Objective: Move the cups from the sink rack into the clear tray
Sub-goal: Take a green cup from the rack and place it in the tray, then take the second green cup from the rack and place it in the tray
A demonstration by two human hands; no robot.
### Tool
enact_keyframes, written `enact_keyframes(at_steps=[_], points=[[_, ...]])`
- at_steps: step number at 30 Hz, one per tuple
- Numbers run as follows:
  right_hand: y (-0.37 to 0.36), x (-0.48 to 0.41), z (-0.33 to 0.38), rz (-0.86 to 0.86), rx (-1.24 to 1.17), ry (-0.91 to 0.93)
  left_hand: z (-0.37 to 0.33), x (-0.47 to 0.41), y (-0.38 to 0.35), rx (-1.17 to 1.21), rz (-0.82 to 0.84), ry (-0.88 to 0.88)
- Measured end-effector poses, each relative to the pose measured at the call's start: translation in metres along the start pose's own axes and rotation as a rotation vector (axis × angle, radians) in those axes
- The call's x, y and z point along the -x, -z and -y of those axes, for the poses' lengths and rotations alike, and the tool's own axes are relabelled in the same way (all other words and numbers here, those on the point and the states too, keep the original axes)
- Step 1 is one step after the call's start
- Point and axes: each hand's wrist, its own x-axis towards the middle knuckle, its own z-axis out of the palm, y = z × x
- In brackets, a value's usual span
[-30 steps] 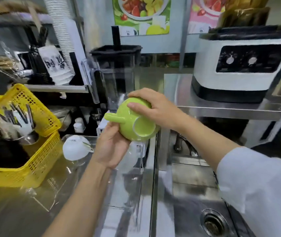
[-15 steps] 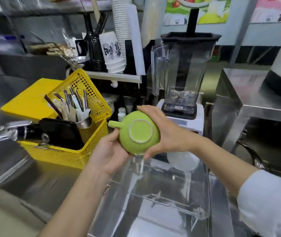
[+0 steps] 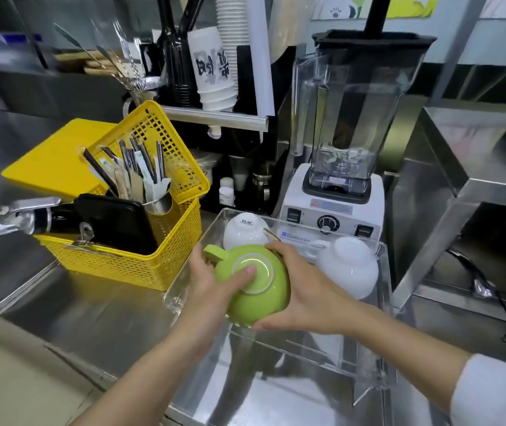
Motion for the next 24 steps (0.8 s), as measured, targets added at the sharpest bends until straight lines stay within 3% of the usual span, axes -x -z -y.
enact_keyframes(at_steps=[4,16,19,24], points=[[-0.003,0.002,-0.004,0.027,-0.006,-0.053,0.005,0.001,-0.004,-0.235,0.003,-0.034],[-0.002,0.0,-0.005,0.075,0.052,-0.067,0.009,-0.009,-0.012,-0.375,-0.109,0.023],[0.008,0.009,-0.001,0.052,0.137,0.02,0.003,-0.004,-0.024,-0.597,-0.211,-0.127],[0.046,0.038,-0.004,-0.083,0.183,0.069,-0.015,0.005,-0.072,-0.731,-0.12,-0.455]])
